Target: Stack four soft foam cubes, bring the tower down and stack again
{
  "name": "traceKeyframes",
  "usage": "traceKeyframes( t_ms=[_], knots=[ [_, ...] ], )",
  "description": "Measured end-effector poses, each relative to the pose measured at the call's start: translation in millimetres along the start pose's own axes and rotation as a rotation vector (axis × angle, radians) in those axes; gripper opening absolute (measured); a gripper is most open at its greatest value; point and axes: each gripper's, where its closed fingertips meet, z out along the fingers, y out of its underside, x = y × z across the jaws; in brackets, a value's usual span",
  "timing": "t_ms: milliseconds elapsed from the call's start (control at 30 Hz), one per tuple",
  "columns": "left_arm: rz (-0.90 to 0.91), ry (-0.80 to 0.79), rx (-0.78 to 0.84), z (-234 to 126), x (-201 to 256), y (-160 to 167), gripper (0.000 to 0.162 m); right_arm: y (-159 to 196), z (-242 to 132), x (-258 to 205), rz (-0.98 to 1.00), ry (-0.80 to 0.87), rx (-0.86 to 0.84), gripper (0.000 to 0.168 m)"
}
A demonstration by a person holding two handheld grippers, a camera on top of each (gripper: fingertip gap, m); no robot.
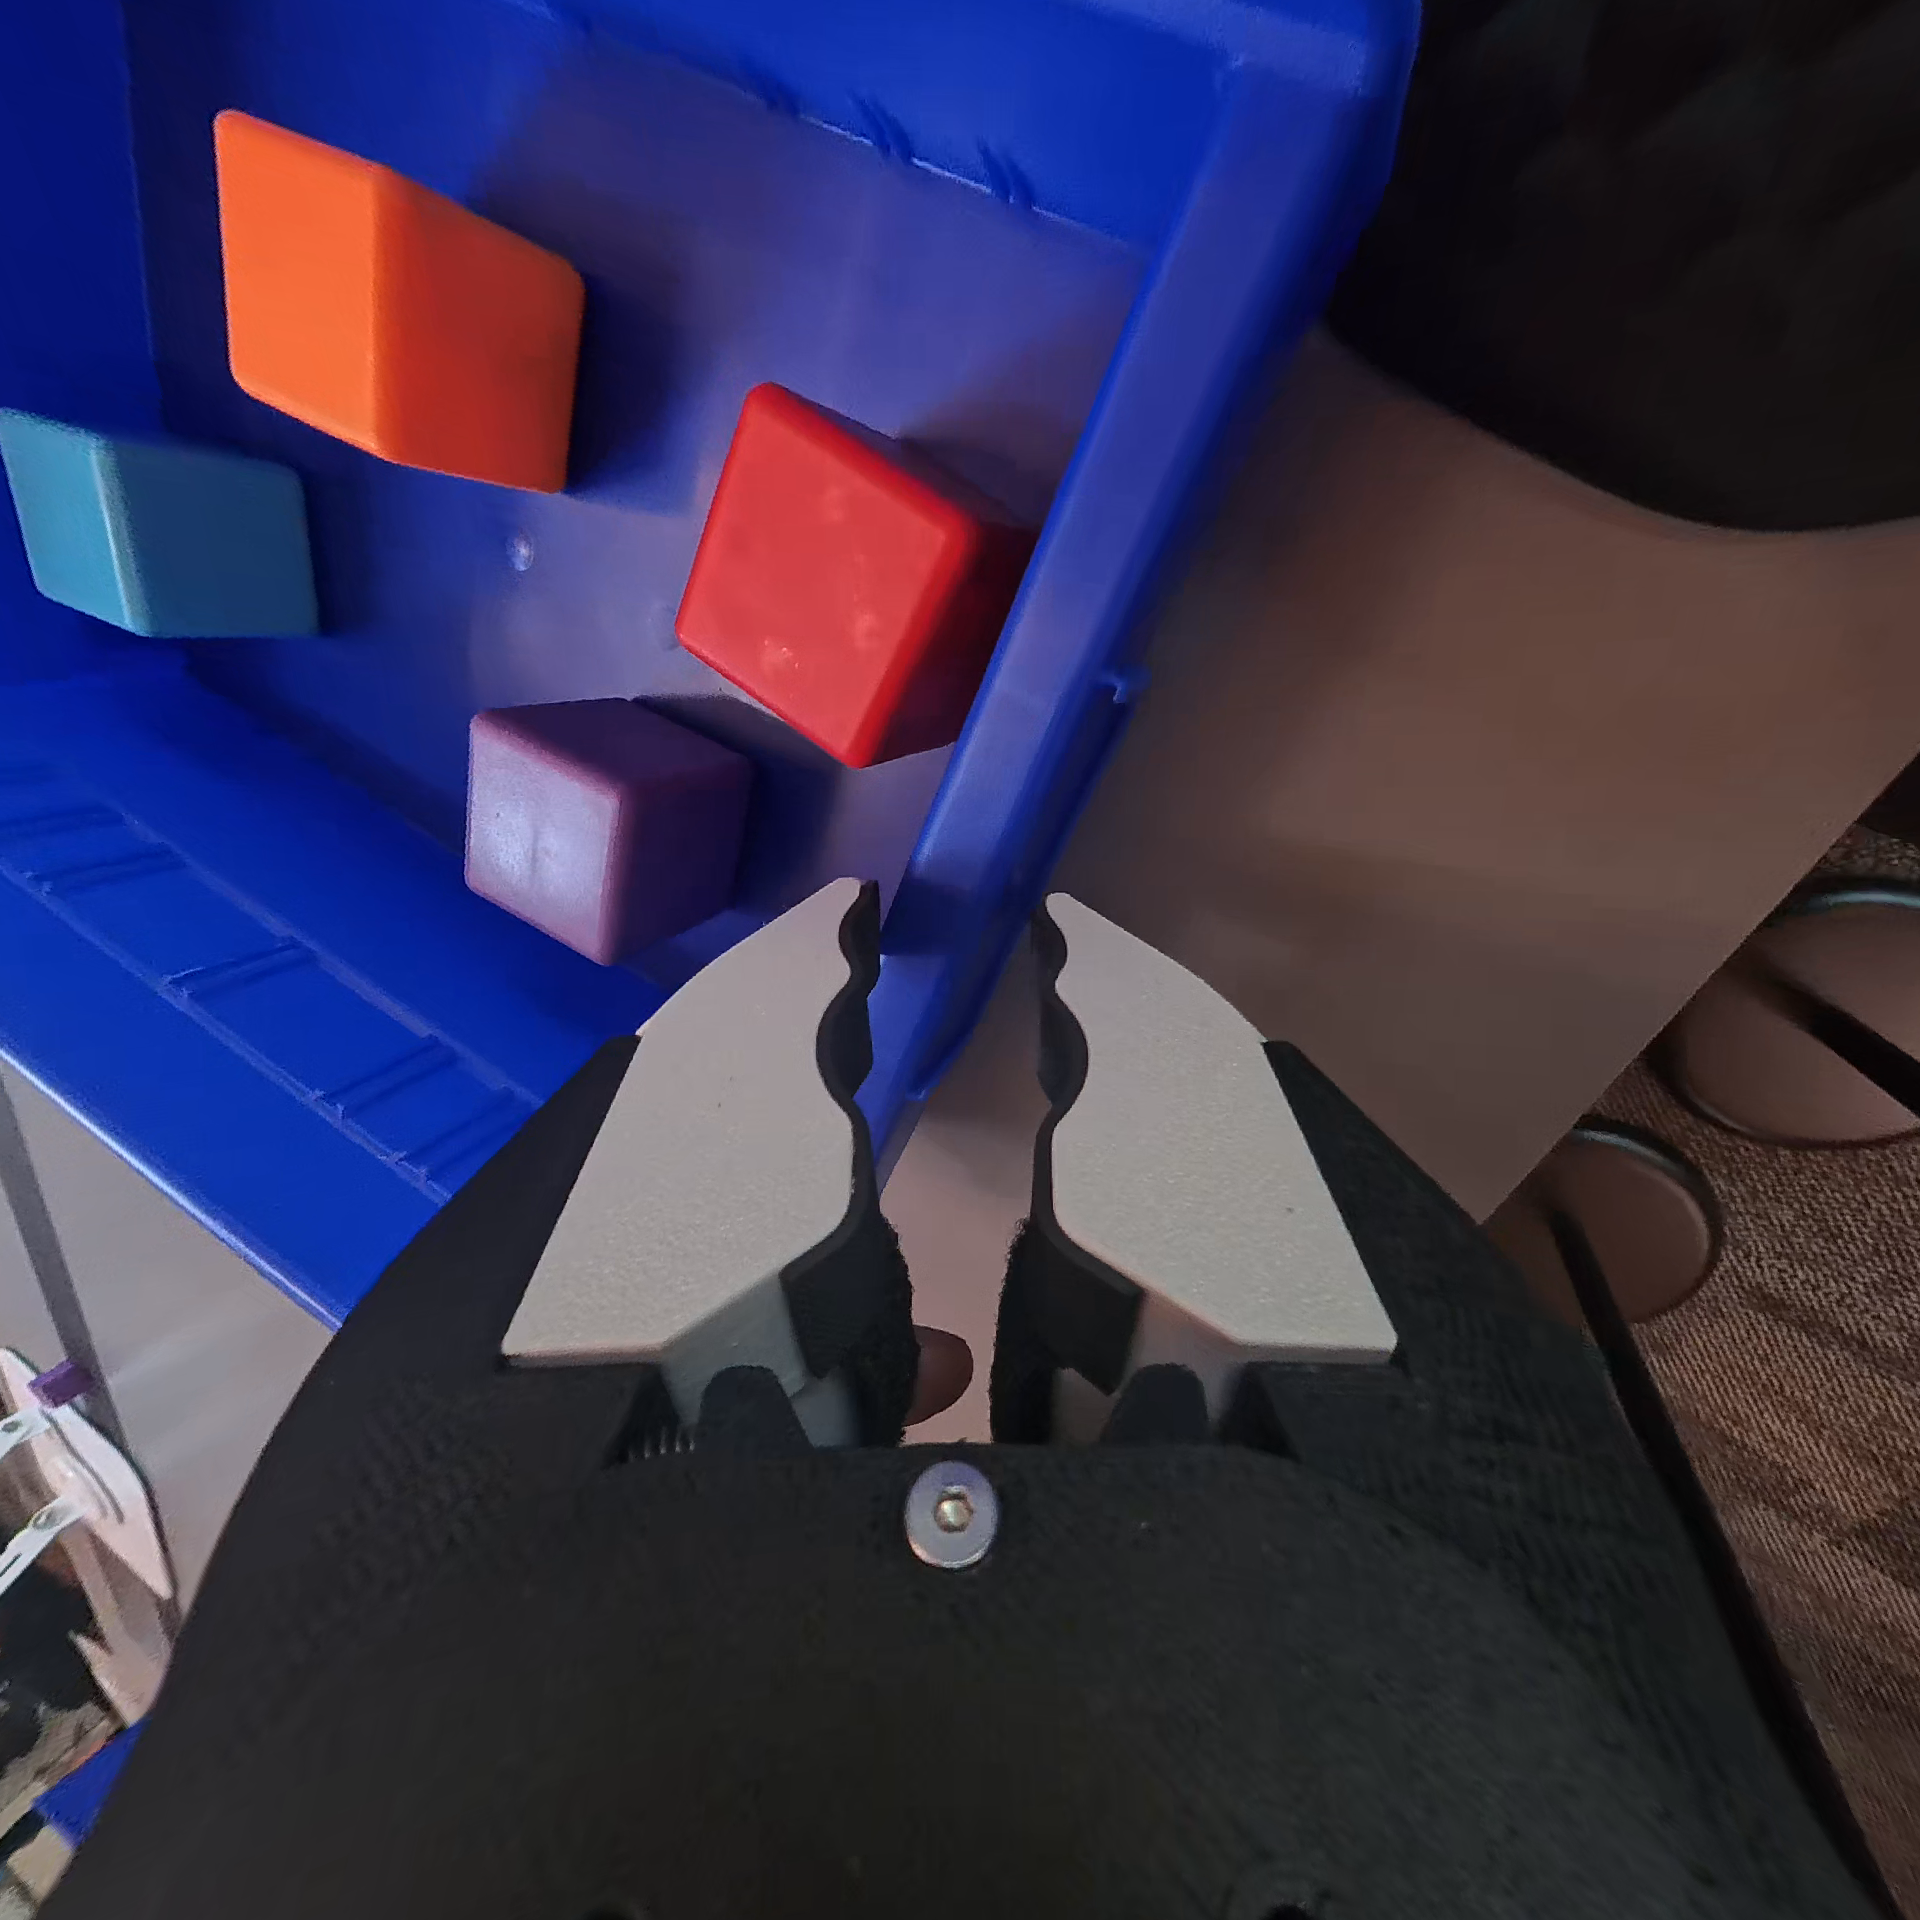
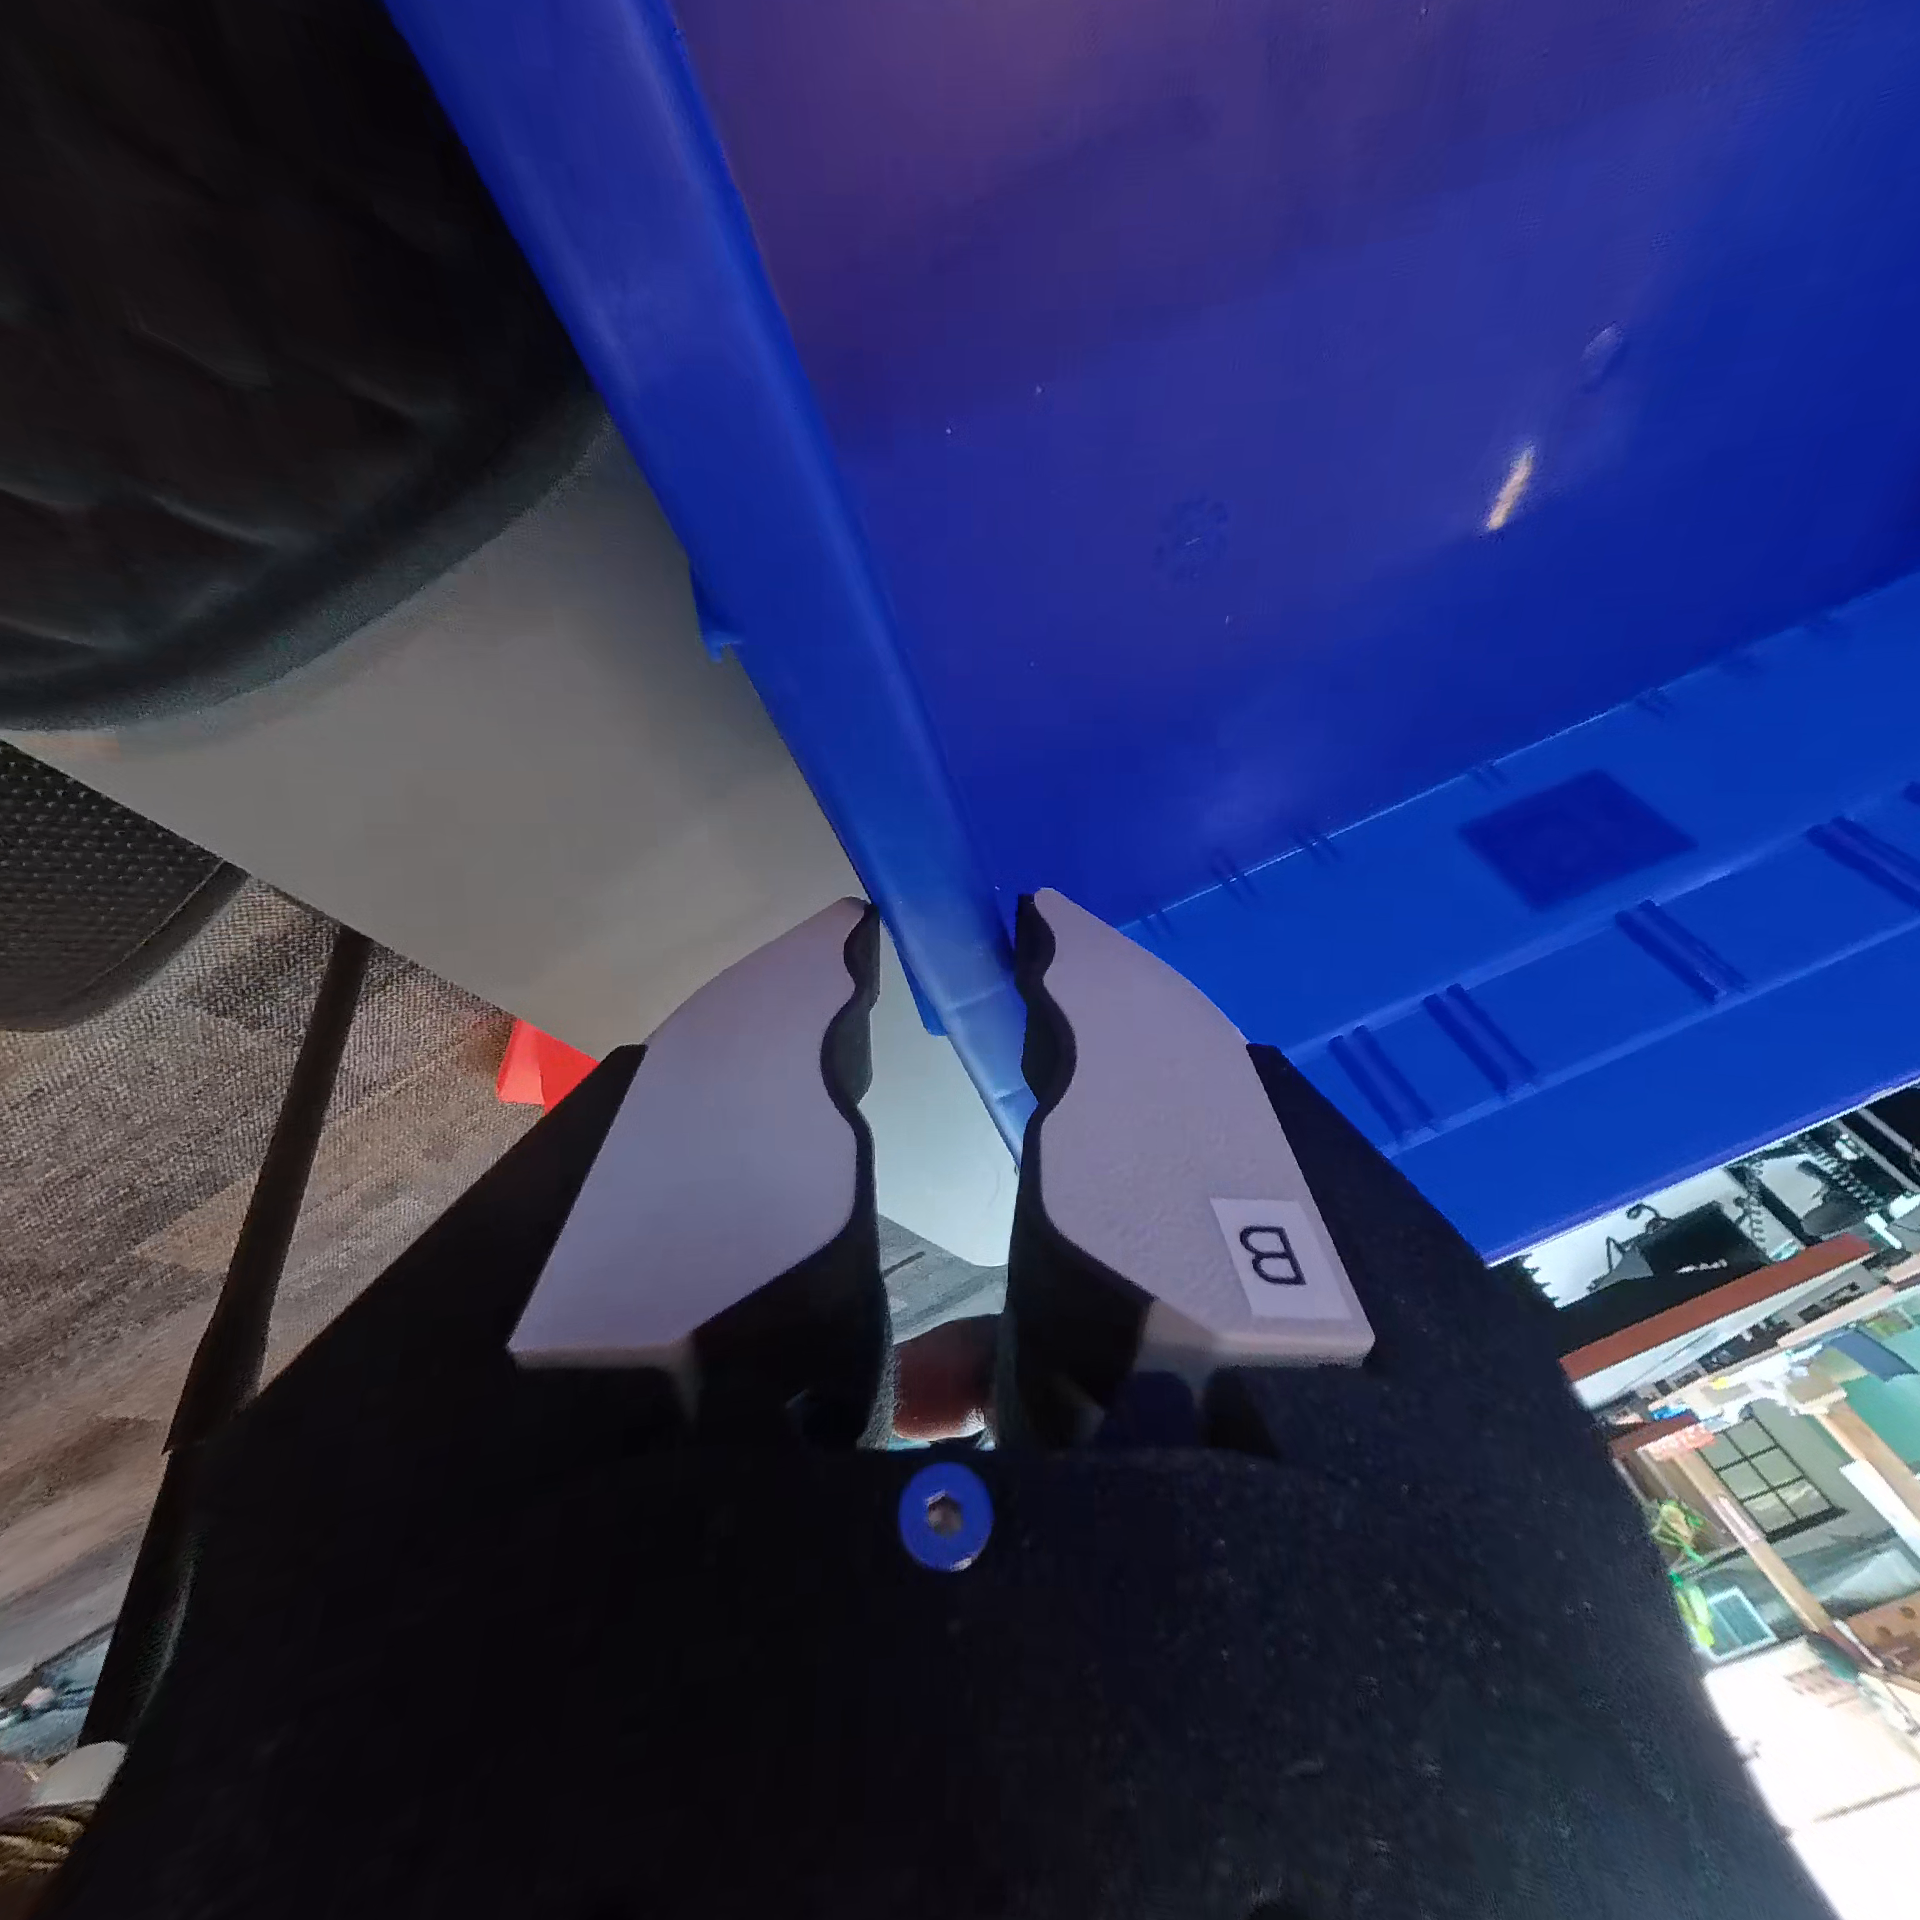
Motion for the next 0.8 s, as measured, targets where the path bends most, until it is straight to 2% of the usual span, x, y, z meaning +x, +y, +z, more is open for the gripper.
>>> traceKeyframes(
  t_ms=[33,167,233,267,333,400,500,600,667,800],
  knots=[
    [-0.004,0.003,0.004,-1,0,1,0.028,3,1,0,0.006,0.001,-0.005,0.025],
    [-0.029,0.011,-0.007,-1,1,3,0.029,8,2,0,0.053,0.004,-0.021,0.025],
    [-0.096,0.017,-0.015,-1,1,5,0.031,8,2,1,0.128,0.007,0.005,0.027],
    [-0.169,0.030,0.006,-2,1,3,0.038,6,0,1,0.178,-0.005,0.048,0.038],
    [-0.344,0.057,0.142,-10,-1,-14,0.062,-8,-10,-8,0.291,-0.094,0.217,0.058],
    [-0.540,-0.012,0.305,-22,-17,-32,0.077,-28,-32,-10,0.393,-0.152,0.446,0.077],
    [-0.882,-0.065,0.453,-32,-31,-47,0.082,-51,-71,4,0.495,-0.087,0.769,0.098],
    [-1.105,-0.084,0.422,-25,-31,-47,0.082,-60,-95,25,0.644,0.017,0.902,0.115],
    [-1.130,-0.125,0.349,-16,-31,-43,0.082,-72,-106,30,0.722,0.015,0.976,0.126],
    [-1.109,-0.081,0.257,5,-26,-50,0.082,-100,-128,33,0.738,0.021,1.120,0.128]
  ],
)
